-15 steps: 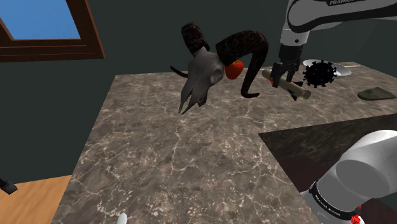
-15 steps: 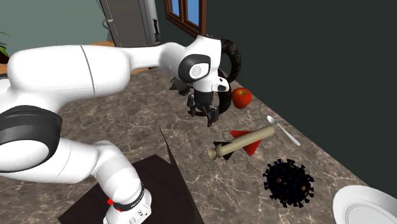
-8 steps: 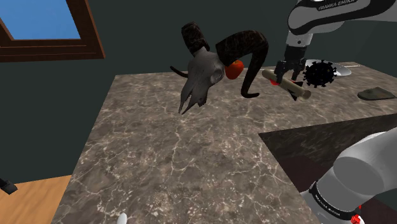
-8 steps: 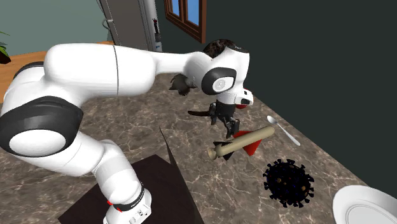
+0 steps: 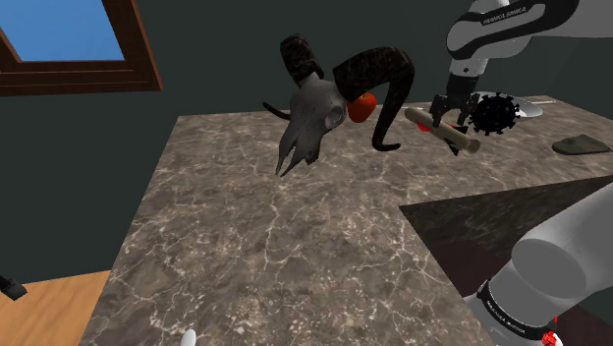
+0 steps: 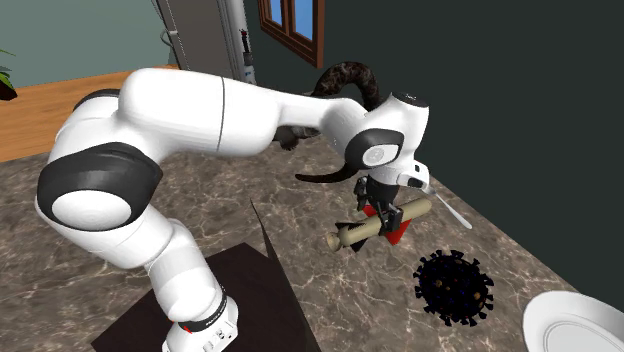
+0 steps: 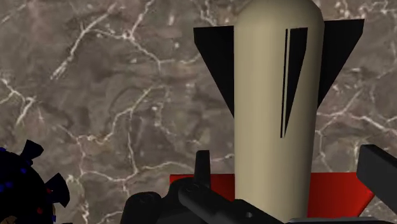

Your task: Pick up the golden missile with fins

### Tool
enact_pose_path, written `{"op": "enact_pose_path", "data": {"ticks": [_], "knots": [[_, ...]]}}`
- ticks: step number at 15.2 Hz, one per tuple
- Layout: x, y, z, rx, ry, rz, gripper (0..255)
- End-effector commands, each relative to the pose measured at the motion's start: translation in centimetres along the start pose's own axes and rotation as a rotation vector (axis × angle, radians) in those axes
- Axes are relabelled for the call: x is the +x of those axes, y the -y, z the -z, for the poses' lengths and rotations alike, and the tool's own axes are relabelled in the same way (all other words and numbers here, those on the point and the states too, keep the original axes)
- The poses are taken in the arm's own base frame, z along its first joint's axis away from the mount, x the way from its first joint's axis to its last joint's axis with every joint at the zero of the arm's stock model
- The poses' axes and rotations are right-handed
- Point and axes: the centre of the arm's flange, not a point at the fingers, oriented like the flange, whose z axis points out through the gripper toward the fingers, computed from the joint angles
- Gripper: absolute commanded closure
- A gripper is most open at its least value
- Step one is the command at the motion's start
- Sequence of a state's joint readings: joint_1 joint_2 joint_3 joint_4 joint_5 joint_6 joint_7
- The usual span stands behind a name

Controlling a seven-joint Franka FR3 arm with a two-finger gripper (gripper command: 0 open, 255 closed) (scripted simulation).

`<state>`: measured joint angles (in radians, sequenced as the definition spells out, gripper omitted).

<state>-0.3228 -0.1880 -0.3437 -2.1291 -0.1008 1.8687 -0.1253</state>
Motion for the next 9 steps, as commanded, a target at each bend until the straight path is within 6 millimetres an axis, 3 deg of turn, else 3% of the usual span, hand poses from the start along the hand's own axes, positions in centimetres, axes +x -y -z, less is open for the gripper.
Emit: {"op": "enact_pose_path", "data": {"ticks": [1,6,7,9], "knots": [[0.0,-0.1,-1.1,0.000,-0.001,-0.003,0],[0.2,-0.1,-2.9,0.000,-0.001,-0.003,0],[0.1,-0.2,-2.9,0.000,-0.001,-0.003,255],[0.1,-0.2,-2.9,0.000,-0.001,-0.003,255]]}}
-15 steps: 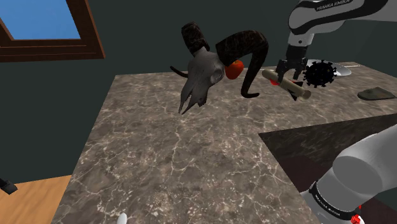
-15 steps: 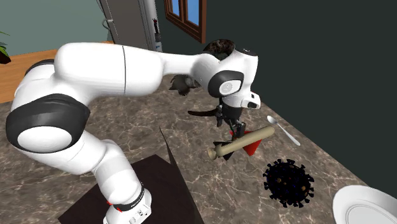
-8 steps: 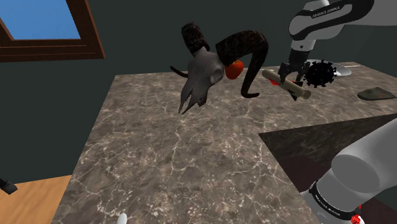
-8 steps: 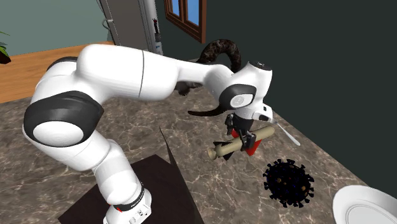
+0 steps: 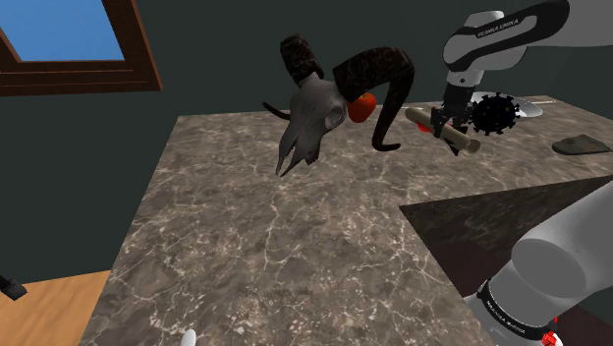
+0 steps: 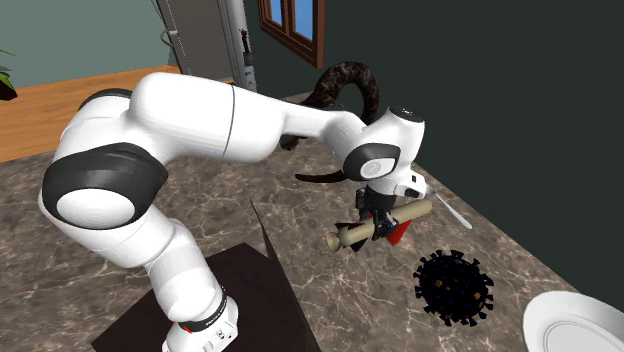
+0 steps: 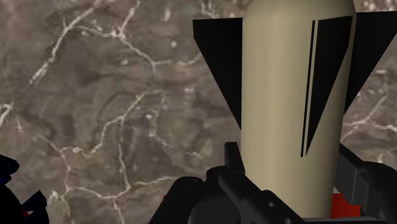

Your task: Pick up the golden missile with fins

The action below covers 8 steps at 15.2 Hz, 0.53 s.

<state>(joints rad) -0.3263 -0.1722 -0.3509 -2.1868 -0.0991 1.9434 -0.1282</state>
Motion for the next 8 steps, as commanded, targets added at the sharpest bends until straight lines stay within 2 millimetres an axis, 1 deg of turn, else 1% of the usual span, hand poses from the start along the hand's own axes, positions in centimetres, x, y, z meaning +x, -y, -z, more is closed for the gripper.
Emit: {"op": "enact_pose_path", "data": {"ticks": [1,7,8], "knots": [[0.01,-0.05,-0.08,-0.001,0.001,0.000,255],[0.09,0.08,-0.11,-0.001,0.001,0.000,255],[0.04,0.07,0.42,-0.001,0.001,0.000,255]]}}
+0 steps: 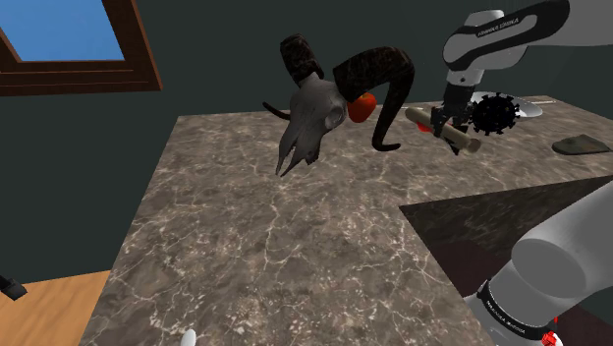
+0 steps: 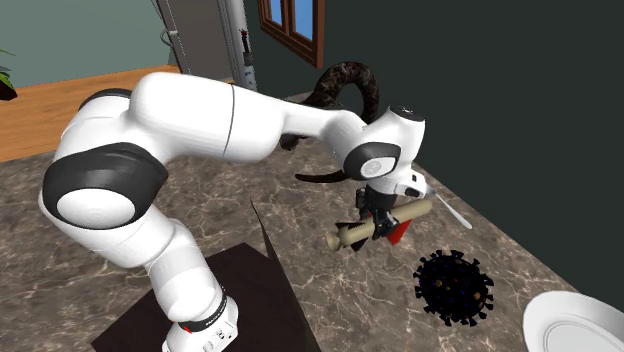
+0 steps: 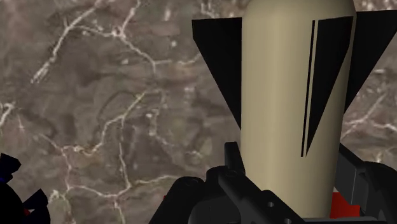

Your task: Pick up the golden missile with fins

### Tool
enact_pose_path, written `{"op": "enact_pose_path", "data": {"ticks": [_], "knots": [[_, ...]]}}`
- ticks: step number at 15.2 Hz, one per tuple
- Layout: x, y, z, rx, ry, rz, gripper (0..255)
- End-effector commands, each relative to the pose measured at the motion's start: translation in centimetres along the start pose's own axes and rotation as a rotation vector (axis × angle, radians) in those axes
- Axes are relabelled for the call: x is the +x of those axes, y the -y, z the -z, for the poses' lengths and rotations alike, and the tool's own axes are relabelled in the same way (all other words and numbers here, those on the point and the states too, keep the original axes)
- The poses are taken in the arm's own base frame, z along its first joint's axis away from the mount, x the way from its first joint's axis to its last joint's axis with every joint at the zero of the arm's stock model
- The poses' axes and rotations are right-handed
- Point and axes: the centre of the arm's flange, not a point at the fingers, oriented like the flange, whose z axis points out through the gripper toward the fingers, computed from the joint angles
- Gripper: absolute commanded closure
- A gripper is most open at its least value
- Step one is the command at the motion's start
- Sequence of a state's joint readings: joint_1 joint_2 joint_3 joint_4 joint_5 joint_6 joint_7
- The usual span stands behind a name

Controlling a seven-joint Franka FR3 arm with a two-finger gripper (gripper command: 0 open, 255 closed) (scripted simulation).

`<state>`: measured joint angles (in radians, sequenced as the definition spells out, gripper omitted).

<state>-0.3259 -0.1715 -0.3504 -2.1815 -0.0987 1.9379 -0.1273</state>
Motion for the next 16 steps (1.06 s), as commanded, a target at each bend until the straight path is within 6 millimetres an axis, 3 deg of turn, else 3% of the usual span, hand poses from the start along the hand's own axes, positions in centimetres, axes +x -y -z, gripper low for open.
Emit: {"op": "enact_pose_path", "data": {"ticks": [1,14,16], "knots": [[-0.1,0.0,0.8,0.000,0.000,0.000,255],[-0.6,-0.1,7.6,0.000,0.000,0.000,255],[-0.6,-0.1,7.7,0.000,0.000,0.001,255]]}}
